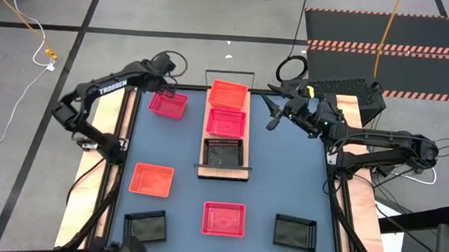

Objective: Stack baskets on shelf by color
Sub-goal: Stack the top red bin on the red bin on the shelf

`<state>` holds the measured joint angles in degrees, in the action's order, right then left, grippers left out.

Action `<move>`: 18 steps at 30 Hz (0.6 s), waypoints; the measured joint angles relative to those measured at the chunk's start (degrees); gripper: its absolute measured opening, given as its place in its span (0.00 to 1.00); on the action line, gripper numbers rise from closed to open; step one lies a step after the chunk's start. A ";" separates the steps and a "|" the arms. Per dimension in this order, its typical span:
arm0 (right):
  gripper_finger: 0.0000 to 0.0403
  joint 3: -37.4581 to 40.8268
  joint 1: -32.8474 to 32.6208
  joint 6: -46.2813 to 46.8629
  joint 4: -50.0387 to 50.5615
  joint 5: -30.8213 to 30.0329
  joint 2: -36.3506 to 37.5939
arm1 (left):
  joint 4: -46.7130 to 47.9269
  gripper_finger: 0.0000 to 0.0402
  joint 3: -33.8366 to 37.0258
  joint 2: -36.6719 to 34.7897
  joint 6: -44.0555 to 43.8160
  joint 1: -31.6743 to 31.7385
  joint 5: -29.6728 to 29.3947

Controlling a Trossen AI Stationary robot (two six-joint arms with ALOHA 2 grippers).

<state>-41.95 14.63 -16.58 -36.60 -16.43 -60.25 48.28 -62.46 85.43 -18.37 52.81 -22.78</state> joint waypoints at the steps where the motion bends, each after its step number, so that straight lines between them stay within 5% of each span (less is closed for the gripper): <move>1: 0.40 0.00 0.00 0.00 0.03 0.00 -0.02 | 0.23 0.31 0.02 0.80 -0.17 1.02 1.00; 18: 0.40 0.02 -0.01 -1.29 0.22 0.00 -0.02 | 2.11 0.31 0.02 11.01 0.24 6.19 6.07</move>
<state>-41.93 14.62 -17.87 -36.38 -16.43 -60.27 50.39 -62.43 96.44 -18.13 59.00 -16.71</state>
